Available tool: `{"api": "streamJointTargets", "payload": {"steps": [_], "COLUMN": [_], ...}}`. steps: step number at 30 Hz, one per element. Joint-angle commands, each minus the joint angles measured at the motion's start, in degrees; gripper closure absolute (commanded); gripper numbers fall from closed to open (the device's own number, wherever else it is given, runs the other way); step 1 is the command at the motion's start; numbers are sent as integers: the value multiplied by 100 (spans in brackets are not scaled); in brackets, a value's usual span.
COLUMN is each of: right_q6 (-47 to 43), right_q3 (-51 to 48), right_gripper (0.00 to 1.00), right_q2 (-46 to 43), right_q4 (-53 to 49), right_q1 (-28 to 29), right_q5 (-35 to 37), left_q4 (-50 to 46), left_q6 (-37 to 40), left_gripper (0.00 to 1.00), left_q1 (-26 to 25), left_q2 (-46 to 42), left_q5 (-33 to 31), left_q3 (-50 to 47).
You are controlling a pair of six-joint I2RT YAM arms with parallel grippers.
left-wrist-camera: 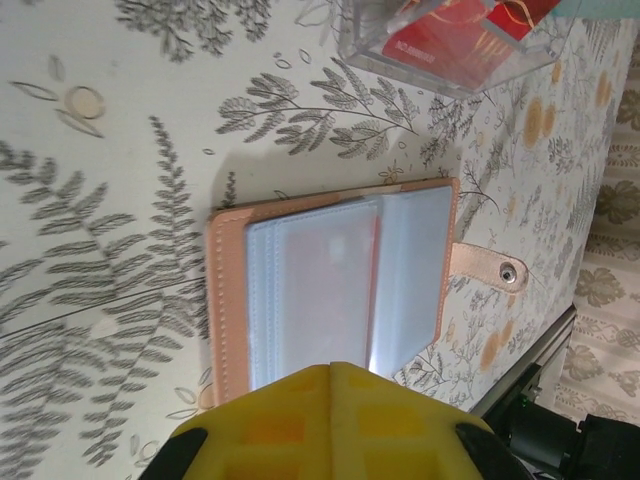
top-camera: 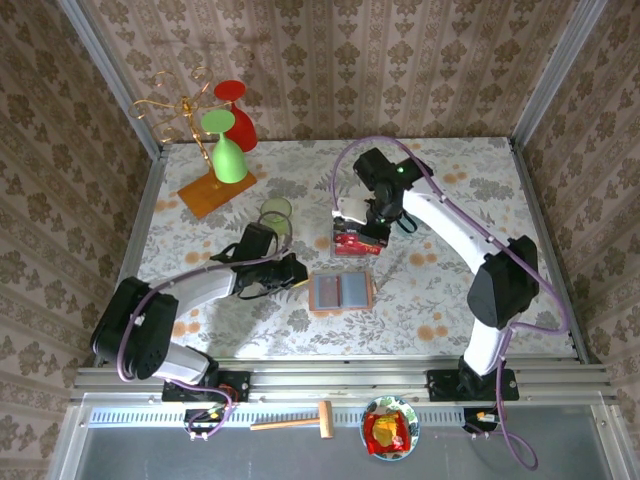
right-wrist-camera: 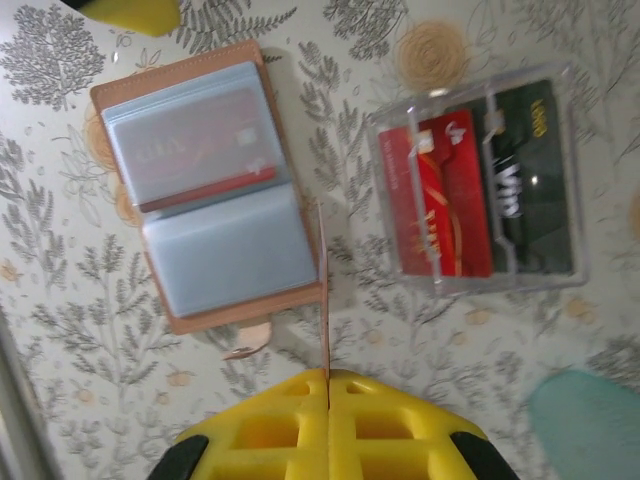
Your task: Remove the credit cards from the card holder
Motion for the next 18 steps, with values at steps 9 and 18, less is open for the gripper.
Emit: {"api": "streamJointTargets", "payload": {"steps": [9,18], "right_q6": [-1046,-1226], "right_q3": [1765,2825], "right_gripper": [100,100], "right_q2": [1396,2320], "right_q4": [-1151,-1568], "right_q1": [11,-123], "right_q5": [186,53], "left_q4": [-608,-761], "left_q6": [252,198], "left_gripper": [91,90], "left_q1": [386,413], "left_q2": [-464,-436], "left_q5": [-68,-166], "left_q3": [-72,-85]}}
